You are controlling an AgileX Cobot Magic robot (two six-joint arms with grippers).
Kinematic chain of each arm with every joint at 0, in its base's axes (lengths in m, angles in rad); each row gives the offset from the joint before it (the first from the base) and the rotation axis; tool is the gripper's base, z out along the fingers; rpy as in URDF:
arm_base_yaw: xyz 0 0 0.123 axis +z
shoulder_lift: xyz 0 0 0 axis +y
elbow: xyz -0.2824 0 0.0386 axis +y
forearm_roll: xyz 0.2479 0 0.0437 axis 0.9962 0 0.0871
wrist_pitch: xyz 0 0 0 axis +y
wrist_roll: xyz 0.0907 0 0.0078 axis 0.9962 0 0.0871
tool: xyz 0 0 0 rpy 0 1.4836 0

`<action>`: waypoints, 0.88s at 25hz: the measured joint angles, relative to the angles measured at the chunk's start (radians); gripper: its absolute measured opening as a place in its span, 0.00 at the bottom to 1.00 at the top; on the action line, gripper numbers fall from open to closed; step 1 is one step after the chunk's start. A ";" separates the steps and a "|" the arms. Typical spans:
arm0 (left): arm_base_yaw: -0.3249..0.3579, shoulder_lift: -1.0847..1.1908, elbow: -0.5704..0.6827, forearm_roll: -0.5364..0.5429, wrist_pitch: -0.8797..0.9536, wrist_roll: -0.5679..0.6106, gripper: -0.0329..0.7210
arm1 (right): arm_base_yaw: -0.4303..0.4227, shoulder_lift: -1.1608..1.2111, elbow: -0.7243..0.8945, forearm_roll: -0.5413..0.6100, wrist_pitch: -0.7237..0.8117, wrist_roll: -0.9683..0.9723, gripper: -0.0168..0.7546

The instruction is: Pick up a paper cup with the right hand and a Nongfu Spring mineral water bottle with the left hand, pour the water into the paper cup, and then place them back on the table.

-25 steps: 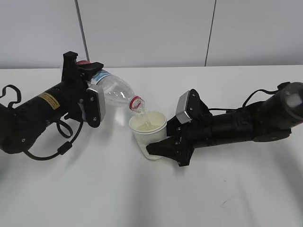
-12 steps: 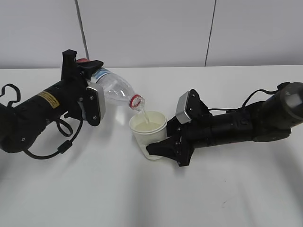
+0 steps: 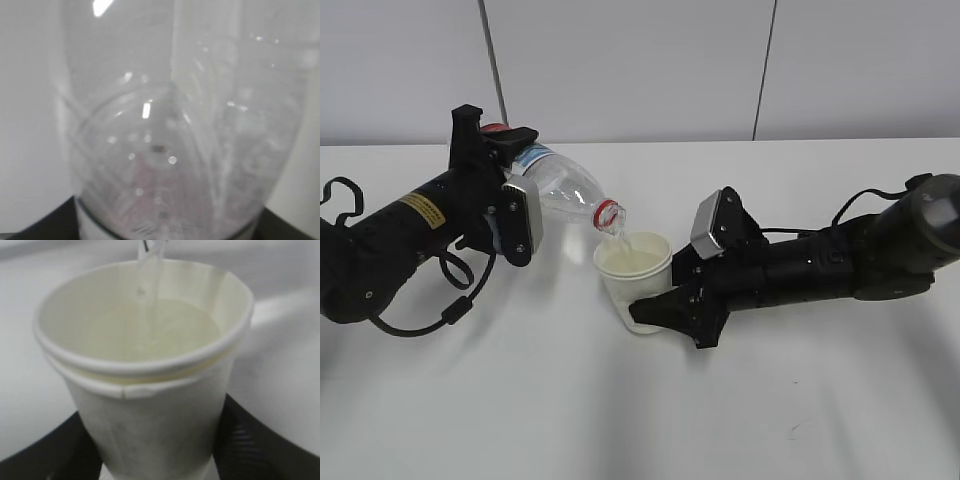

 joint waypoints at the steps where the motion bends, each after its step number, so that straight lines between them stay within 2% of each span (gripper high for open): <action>1: 0.000 0.000 0.000 0.000 0.000 -0.003 0.52 | 0.000 0.000 0.000 0.011 0.000 -0.007 0.60; 8: -0.008 0.000 0.004 -0.003 -0.006 -0.143 0.52 | 0.000 0.000 0.000 0.057 -0.022 -0.066 0.60; 13: -0.030 0.001 0.010 -0.019 -0.007 -0.321 0.52 | 0.000 0.000 0.000 0.073 -0.022 -0.083 0.60; 16: -0.031 0.013 0.010 -0.040 -0.011 -0.465 0.52 | 0.000 0.000 0.000 0.080 -0.022 -0.090 0.60; 22: -0.031 0.019 0.012 -0.157 -0.011 -0.884 0.52 | 0.000 0.000 0.000 0.097 -0.022 -0.093 0.60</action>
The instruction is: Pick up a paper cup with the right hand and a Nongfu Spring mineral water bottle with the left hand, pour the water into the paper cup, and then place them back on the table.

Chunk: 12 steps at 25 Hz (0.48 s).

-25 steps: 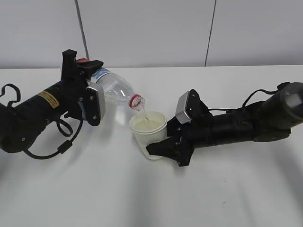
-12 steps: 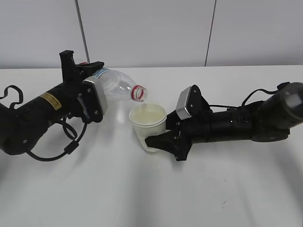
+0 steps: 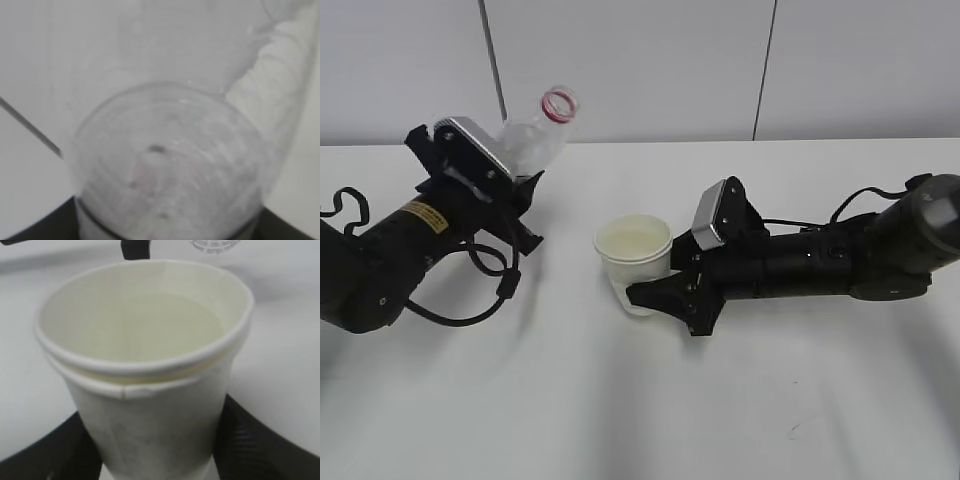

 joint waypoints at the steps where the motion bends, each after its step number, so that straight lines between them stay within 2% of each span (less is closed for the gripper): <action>1: 0.000 0.000 0.003 -0.006 0.000 -0.050 0.52 | 0.000 0.000 0.000 0.000 0.000 0.000 0.60; 3: 0.000 0.000 0.016 -0.007 -0.002 -0.159 0.52 | 0.000 0.000 0.000 0.010 0.000 -0.001 0.60; 8: 0.000 0.000 0.060 -0.004 -0.002 -0.338 0.52 | 0.000 0.000 0.000 0.039 0.000 -0.007 0.60; 12: 0.000 0.000 0.078 0.052 -0.002 -0.485 0.52 | 0.000 0.000 0.000 0.058 0.000 -0.007 0.60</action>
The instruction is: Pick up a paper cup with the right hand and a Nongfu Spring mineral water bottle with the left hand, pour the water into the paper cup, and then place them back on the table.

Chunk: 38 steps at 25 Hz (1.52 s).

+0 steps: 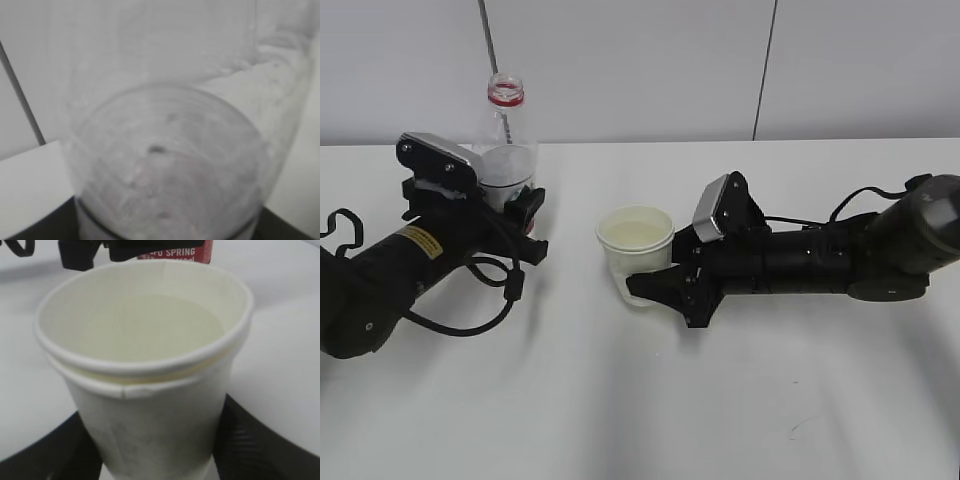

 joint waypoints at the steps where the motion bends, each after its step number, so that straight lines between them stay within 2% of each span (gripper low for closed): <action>1: 0.000 0.000 0.001 0.020 0.000 -0.026 0.52 | 0.000 0.000 0.000 0.006 0.000 -0.002 0.60; 8: 0.000 0.000 0.001 0.170 0.001 -0.108 0.52 | 0.000 0.000 0.000 0.067 0.000 -0.020 0.60; 14: 0.000 0.000 0.001 0.198 0.001 -0.181 0.52 | 0.000 0.000 0.000 0.129 -0.005 -0.108 0.60; 19: 0.000 0.000 0.002 0.234 0.001 -0.216 0.52 | 0.000 0.002 0.000 0.271 -0.005 -0.185 0.58; 24: 0.000 0.000 0.032 0.220 0.000 -0.220 0.52 | 0.000 0.002 0.000 0.461 -0.005 -0.250 0.58; 33: 0.000 0.030 0.041 0.119 -0.029 -0.214 0.52 | 0.000 0.010 0.035 0.787 -0.041 -0.366 0.58; 38: 0.000 0.039 0.041 0.092 -0.043 -0.171 0.52 | 0.000 0.056 0.041 0.883 -0.066 -0.392 0.58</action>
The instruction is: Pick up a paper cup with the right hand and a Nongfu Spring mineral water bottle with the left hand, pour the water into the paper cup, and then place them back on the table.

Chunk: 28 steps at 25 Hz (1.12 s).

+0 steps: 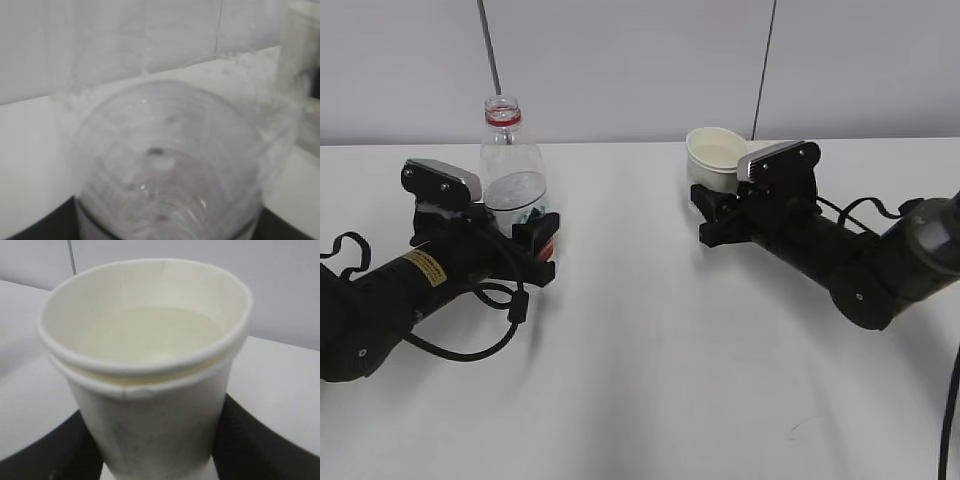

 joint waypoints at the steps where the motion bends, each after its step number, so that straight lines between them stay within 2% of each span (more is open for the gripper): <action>1: 0.000 0.003 0.000 -0.012 -0.007 0.001 0.52 | 0.000 0.015 0.000 0.008 -0.019 0.000 0.58; 5: 0.000 0.014 -0.001 -0.033 -0.025 0.003 0.52 | 0.000 0.076 0.001 0.014 -0.069 -0.005 0.58; 17: 0.000 0.021 -0.001 -0.034 -0.041 0.004 0.52 | 0.000 0.115 0.001 0.023 -0.090 -0.007 0.58; 19: 0.000 0.021 -0.001 -0.028 -0.041 0.013 0.55 | 0.000 0.115 0.001 0.016 -0.090 -0.007 0.60; 21: 0.000 0.021 -0.001 -0.027 -0.041 0.015 0.61 | 0.000 0.115 0.001 -0.008 -0.090 -0.007 0.66; 25: 0.000 0.032 -0.001 -0.029 0.001 0.022 0.76 | 0.000 0.115 0.005 -0.026 -0.107 -0.008 0.85; 28: 0.000 0.033 0.002 -0.035 0.011 0.023 0.80 | 0.000 0.115 0.027 -0.013 -0.113 -0.010 0.88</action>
